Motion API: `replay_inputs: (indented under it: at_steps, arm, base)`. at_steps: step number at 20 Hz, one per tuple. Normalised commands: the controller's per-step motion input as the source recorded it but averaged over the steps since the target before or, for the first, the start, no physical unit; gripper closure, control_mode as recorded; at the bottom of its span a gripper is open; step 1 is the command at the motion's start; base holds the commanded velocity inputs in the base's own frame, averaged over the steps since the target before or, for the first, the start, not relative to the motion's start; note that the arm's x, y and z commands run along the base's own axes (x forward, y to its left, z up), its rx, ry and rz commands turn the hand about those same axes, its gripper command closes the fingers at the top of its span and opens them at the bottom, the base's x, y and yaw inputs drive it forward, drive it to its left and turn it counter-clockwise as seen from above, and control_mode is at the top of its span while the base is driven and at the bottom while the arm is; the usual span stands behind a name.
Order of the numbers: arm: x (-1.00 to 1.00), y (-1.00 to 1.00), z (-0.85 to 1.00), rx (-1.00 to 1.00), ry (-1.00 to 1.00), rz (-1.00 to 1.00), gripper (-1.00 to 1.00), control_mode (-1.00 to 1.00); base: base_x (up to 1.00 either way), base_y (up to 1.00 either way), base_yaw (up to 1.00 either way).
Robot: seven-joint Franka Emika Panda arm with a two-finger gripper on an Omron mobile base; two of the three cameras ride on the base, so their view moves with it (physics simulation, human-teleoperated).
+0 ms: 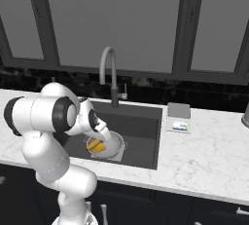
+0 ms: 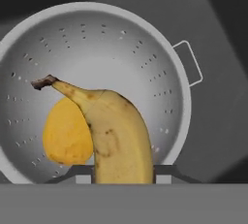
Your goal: Put the colander in the sink, put the mango, banana in the colander, and turn on the sink faucet and pour water over the colander.
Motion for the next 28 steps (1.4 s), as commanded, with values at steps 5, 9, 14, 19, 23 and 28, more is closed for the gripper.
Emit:
replay_inputs:
  at_steps: [5, 9, 14, 19, 23, 28]
  arm:
    - [0.02, -0.03, -0.3, 0.0, 0.01, 0.0, 1.0, -1.0]
    - [0.04, -0.03, -0.28, 0.0, 0.0, 0.0, 1.0, -1.0]
    - [0.07, -0.08, -0.18, -0.02, 0.0, 0.0, 1.0, -1.0]
    - [0.14, -0.21, -0.14, -0.03, 0.01, 0.0, 1.0, -1.0]
    - [0.17, -0.22, -0.13, -0.03, 0.0, 0.0, 1.0, -1.0]
    - [0.18, -0.16, -0.17, -0.01, 0.02, 0.0, 1.0, -1.0]
  base:
    - [0.0, 0.0, 0.0]
    - [0.0, 0.0, 0.0]
    - [0.0, 0.0, 0.0]
    - [0.0, 0.0, 0.0]
    - [0.0, 0.0, 0.0]
    - [0.0, 0.0, 0.0]
